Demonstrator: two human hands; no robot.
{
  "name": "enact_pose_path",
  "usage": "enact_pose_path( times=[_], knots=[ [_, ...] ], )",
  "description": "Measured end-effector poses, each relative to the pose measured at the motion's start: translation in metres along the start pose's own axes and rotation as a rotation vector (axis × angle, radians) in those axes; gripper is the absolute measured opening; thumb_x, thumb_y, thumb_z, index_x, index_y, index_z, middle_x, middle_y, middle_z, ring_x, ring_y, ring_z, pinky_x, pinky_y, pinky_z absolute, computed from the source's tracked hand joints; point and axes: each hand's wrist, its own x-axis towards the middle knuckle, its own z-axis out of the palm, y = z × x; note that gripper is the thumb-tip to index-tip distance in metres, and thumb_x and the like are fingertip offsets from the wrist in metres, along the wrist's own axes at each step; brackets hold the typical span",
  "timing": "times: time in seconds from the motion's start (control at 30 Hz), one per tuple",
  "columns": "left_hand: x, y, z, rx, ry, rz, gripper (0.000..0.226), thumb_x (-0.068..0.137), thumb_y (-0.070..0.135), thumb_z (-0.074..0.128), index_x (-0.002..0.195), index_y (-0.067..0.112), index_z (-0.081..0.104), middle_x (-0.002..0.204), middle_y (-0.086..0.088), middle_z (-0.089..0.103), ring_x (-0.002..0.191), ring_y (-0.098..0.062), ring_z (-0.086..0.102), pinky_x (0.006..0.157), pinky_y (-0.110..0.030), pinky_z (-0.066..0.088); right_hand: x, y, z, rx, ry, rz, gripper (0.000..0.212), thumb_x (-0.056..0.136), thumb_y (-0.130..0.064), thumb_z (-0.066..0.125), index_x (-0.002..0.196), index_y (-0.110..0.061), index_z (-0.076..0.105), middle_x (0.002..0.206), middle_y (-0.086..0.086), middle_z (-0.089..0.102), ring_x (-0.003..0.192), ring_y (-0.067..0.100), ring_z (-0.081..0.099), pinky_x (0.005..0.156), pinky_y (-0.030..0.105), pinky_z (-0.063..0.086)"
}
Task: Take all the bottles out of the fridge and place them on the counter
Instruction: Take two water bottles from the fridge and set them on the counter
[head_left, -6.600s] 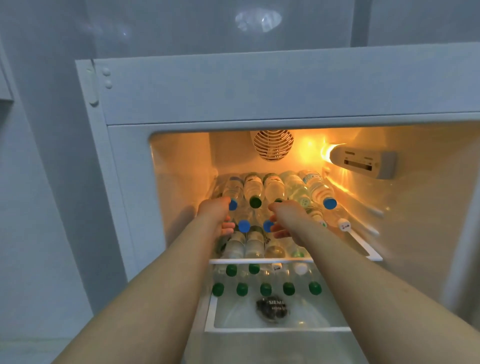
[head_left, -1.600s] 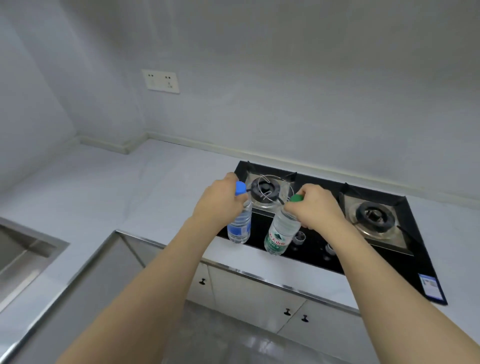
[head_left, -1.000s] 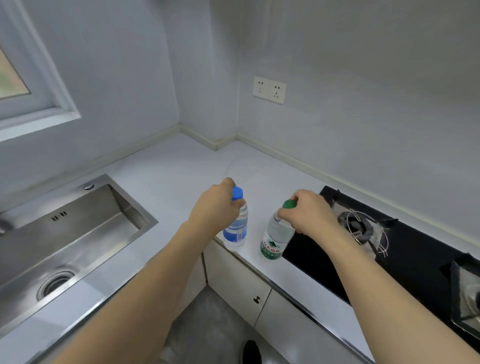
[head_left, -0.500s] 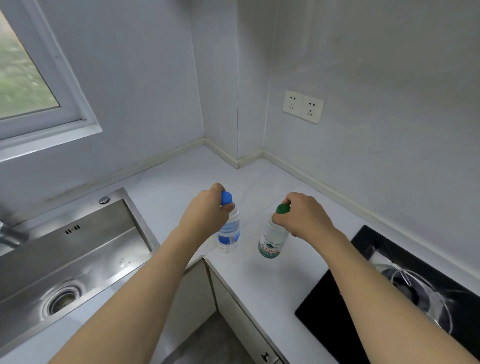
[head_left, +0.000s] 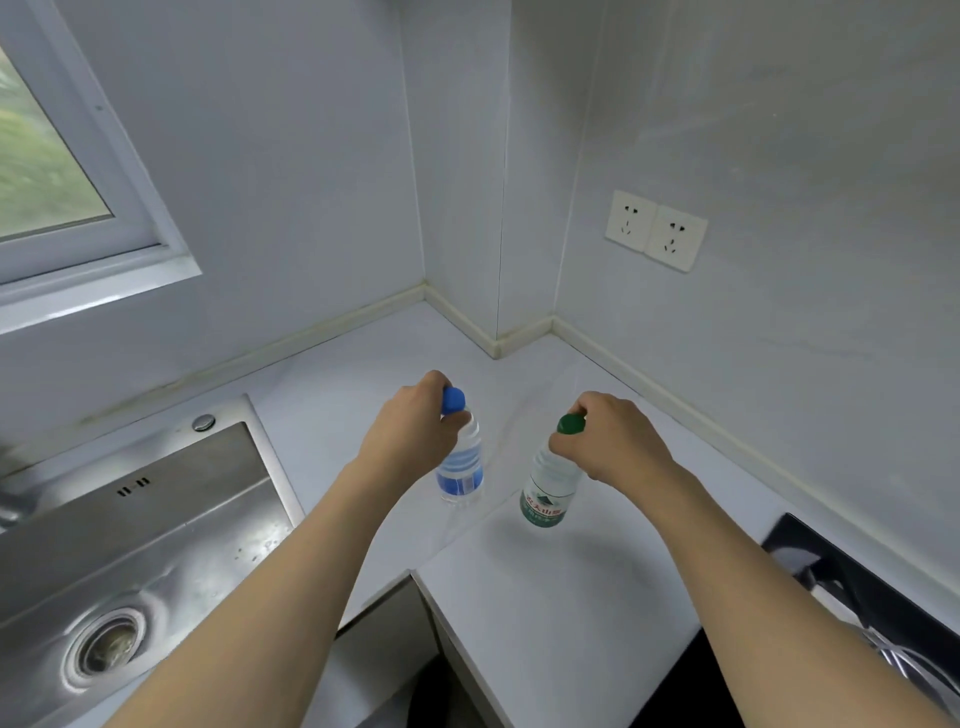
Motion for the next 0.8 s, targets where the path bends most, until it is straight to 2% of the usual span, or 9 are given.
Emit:
enact_pose_path(
  times=[0.33,0.53,0.63,0.8],
  knots=[
    [0.109,-0.043,-0.015,-0.008,-0.039,0.022,0.022,0.094,0.03,0.055,0.11,0.014,0.05,0.096,-0.005,0.061,0.08,-0.026,0.056,0.064,-0.032,0.045,0.108,-0.05,0.026,-0.016,-0.022,0.01,0.024,0.072,-0.035,0.064,0.088,-0.019,0.057,0.088,-0.002,0.06,0.075,0.024,0.064,0.067,0.037,0.055],
    [0.179,-0.076,-0.025,0.002,-0.042,0.013,0.022,0.094,0.03,0.055,0.109,0.015,0.05,0.094,-0.006,0.06,0.079,-0.028,0.055,0.062,-0.032,0.043,0.178,-0.089,0.039,-0.064,-0.014,-0.045,0.016,0.075,-0.031,0.064,0.086,-0.022,0.056,0.086,-0.004,0.058,0.082,0.021,0.058,0.056,0.027,0.038],
    [0.208,-0.09,-0.028,-0.007,-0.046,0.001,0.022,0.094,0.029,0.055,0.109,0.014,0.05,0.095,-0.008,0.061,0.081,-0.031,0.056,0.065,-0.035,0.046,0.209,-0.104,0.048,-0.069,-0.011,-0.056,0.02,0.075,-0.03,0.063,0.09,-0.018,0.06,0.085,-0.002,0.06,0.08,0.023,0.059,0.06,0.03,0.043],
    [0.256,-0.108,-0.031,-0.018,-0.021,-0.01,0.02,0.094,0.028,0.055,0.108,0.014,0.051,0.093,-0.007,0.061,0.077,-0.029,0.056,0.058,-0.032,0.04,0.264,-0.128,0.063,-0.108,-0.017,-0.093,0.02,0.076,-0.029,0.062,0.092,-0.016,0.061,0.09,0.001,0.063,0.084,0.024,0.059,0.067,0.033,0.049]
  ],
)
